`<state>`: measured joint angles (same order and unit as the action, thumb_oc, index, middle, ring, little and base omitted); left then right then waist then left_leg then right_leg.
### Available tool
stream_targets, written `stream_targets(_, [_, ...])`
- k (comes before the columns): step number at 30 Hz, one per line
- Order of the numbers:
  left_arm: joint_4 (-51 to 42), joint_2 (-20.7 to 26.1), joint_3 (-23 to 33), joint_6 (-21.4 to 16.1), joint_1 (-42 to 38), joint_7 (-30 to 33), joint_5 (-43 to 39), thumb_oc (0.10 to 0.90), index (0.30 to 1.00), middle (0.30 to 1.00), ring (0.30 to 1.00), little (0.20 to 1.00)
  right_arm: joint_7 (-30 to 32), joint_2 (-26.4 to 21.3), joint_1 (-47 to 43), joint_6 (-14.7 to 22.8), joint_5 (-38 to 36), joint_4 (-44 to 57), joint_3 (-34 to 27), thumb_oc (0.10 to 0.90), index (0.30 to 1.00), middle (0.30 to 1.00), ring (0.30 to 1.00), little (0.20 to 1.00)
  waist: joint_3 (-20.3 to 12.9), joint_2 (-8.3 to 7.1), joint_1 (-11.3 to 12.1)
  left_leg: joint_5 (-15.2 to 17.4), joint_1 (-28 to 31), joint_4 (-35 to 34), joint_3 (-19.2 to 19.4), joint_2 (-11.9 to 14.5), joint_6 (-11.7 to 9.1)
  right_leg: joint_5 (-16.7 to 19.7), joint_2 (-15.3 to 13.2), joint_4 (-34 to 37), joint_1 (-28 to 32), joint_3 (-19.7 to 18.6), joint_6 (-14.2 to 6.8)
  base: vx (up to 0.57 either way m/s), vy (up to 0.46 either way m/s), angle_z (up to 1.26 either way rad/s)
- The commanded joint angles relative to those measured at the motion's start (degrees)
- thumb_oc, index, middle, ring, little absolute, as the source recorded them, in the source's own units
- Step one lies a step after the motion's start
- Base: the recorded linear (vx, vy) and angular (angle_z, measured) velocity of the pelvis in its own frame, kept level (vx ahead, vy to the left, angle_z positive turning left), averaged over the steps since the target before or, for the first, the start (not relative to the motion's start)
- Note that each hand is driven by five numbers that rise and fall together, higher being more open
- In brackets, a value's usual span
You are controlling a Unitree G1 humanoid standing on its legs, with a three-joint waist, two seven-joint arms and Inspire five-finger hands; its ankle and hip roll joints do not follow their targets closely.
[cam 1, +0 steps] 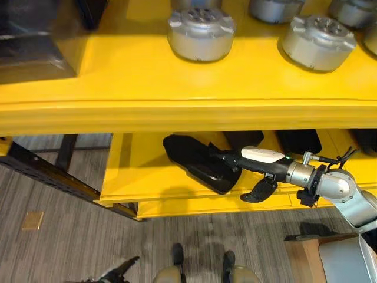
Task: Move parts from the plastic box to the shelf.
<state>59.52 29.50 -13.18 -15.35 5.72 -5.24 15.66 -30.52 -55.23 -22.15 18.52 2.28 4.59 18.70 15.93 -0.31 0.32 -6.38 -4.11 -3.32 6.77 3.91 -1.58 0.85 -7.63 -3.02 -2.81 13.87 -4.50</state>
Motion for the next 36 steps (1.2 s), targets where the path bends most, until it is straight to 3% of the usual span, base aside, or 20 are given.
stream_targets(1, [-0.9,0.5,0.7,-3.3,1.2,3.7,-0.9,0.900,1.000,1.000,1.000,1.000,1.9,-1.6,-6.9,3.1,-0.9,3.9,-1.6,0.900,1.000,1.000,1.000,1.000,-1.6,1.18,0.4,0.1,-0.8,2.9,2.8,8.8,-5.4,-7.4,0.7,-6.8,0.8,2.0,-0.3,-0.17,-0.135,-0.03])
stream_targets(2, [-1.8,0.7,0.8,-4.0,1.5,4.9,0.7,0.900,1.000,1.000,1.000,1.000,1.8,-1.8,-7.5,2.7,-0.5,3.9,-1.4,0.900,1.000,1.000,1.000,1.000,-1.0,1.42,0.3,-0.2,-1.5,3.6,4.0,9.3,-5.7,-7.7,0.9,-7.5,0.4,3.0,0.1,-0.10,-0.100,0.10])
stream_targets(3, [-2.7,1.2,0.6,-4.5,1.7,6.3,1.5,0.900,1.000,1.000,1.000,1.000,1.7,-2.4,-7.6,1.8,-0.7,4.3,-1.7,0.900,1.000,1.000,1.000,1.000,-0.5,1.69,-0.4,-0.6,-2.0,4.8,7.5,10.2,-6.1,-7.8,0.8,-7.9,0.4,4.9,0.5,-0.14,-0.100,0.32])
stream_targets(4, [-4.3,1.8,0.7,-5.3,1.6,6.8,1.9,0.900,1.000,1.000,1.000,1.000,1.8,-2.9,-7.1,-0.5,-0.1,5.6,-2.4,0.900,1.000,1.000,1.000,1.000,0.2,2.09,-1.9,-1.5,-2.0,7.6,13.6,11.8,-6.5,-8.2,0.6,-8.8,0.3,7.3,1.1,-0.17,-0.044,0.60])
stream_targets(5, [-6.6,2.5,1.2,-4.0,1.3,6.4,1.5,0.900,1.000,1.000,1.000,1.000,2.0,-3.2,-6.2,-0.8,0.7,6.0,-3.2,0.900,1.000,1.000,1.000,1.000,0.7,2.37,-2.6,-2.5,-1.9,9.2,15.0,13.4,-6.7,-8.7,0.6,-10.3,-0.3,7.9,1.6,-0.16,0.036,1.09])
stream_targets(6, [-9.4,3.2,2.0,-1.8,1.5,6.3,0.7,0.900,1.000,1.000,1.000,1.000,1.9,-3.0,-4.5,0.3,0.6,5.6,-3.9,0.900,1.000,1.000,1.000,1.000,1.0,2.05,-2.6,-3.8,-2.2,10.8,12.4,15.7,-7.1,-9.8,0.1,-13.4,-2.0,6.7,2.0,-0.10,0.105,1.13])
stream_targets(9, [-9.1,3.2,2.9,-1.0,1.4,6.9,-0.2,0.900,1.000,1.000,1.000,1.000,3.2,-3.7,-3.6,2.3,0.1,4.2,-3.7,0.900,1.000,1.000,1.000,1.000,0.6,0.72,-2.8,-6.8,-0.7,11.0,7.3,19.0,-7.6,-11.2,-1.2,-17.8,-5.5,3.6,2.4,-0.06,0.235,0.17])
stream_targets(11, [-9.1,2.9,3.1,0.0,0.6,6.4,-0.2,0.900,1.000,1.000,1.000,1.000,4.1,-4.5,-4.0,3.8,-0.6,2.5,-3.5,0.900,1.000,1.000,1.000,1.000,0.3,0.68,-2.8,-6.0,-0.1,9.5,5.6,18.8,-7.4,-11.2,-2.2,-19.6,-8.3,2.4,2.1,-0.06,0.364,-0.38])
stream_targets(12, [-8.3,2.7,2.2,0.2,-0.1,5.5,-0.9,0.900,1.000,1.000,1.000,1.000,5.2,-4.4,-5.2,3.1,-0.5,1.3,-2.4,0.900,1.000,1.000,1.000,1.000,0.7,1.34,-2.9,-3.6,-0.5,9.4,5.8,17.7,-7.1,-11.6,-3.3,-21.1,-9.3,1.7,1.4,-0.02,0.383,-0.30])
stream_targets(17, [-10.4,2.3,0.6,0.5,0.5,4.8,-1.7,0.900,1.000,1.000,1.000,1.000,6.8,-4.5,-6.7,2.3,-0.3,0.2,-1.6,0.900,1.000,1.000,1.000,1.000,2.4,2.57,-2.9,0.9,-0.3,8.9,7.3,15.0,-6.3,-9.2,-5.4,-18.8,-9.1,0.6,-0.9,0.01,0.189,0.13])
stream_targets(23, [-11.6,2.2,0.4,1.1,0.8,5.3,-1.1,0.900,1.000,1.000,1.000,1.000,10.2,-3.7,-8.3,1.1,1.1,0.7,-1.2,0.900,1.000,1.000,1.000,1.000,4.5,2.87,-2.1,2.7,-1.1,8.5,8.4,13.8,-5.9,-7.2,-6.7,-17.0,-9.7,0.4,-3.1,-0.05,0.056,0.01])
stream_targets(29, [-12.0,2.6,-0.1,1.7,0.7,5.4,-1.5,0.900,1.000,1.000,1.000,1.000,14.4,-2.0,-10.2,-1.3,4.3,1.8,-0.4,0.900,1.000,1.000,1.000,1.000,6.2,3.18,-1.2,3.7,-2.9,10.9,8.8,13.2,-5.6,-7.1,-7.4,-17.5,-10.0,0.7,-3.7,-0.04,0.017,0.02])
stream_targets(32, [-11.7,2.6,-1.1,2.0,0.2,6.4,-1.4,0.900,1.000,1.000,1.000,1.000,20.7,-0.4,-13.5,-3.2,8.1,-0.1,1.8,0.900,1.000,1.000,1.000,1.000,7.1,3.31,-0.3,4.3,-4.2,13.0,9.1,13.0,-5.5,-7.4,-7.6,-18.3,-10.2,1.0,-3.8,-0.01,-0.002,0.02])
stream_targets(36, [-13.2,2.7,-1.2,3.2,0.5,6.1,-1.8,0.900,1.000,1.000,1.000,1.000,24.5,-0.3,-14.1,-4.6,11.2,-0.8,0.7,0.900,1.000,1.000,1.000,1.000,7.3,3.58,-0.1,4.4,-4.5,13.3,9.2,13.0,-5.7,-7.6,-7.6,-18.4,-10.2,1.2,-3.8,0.00,0.000,0.00])
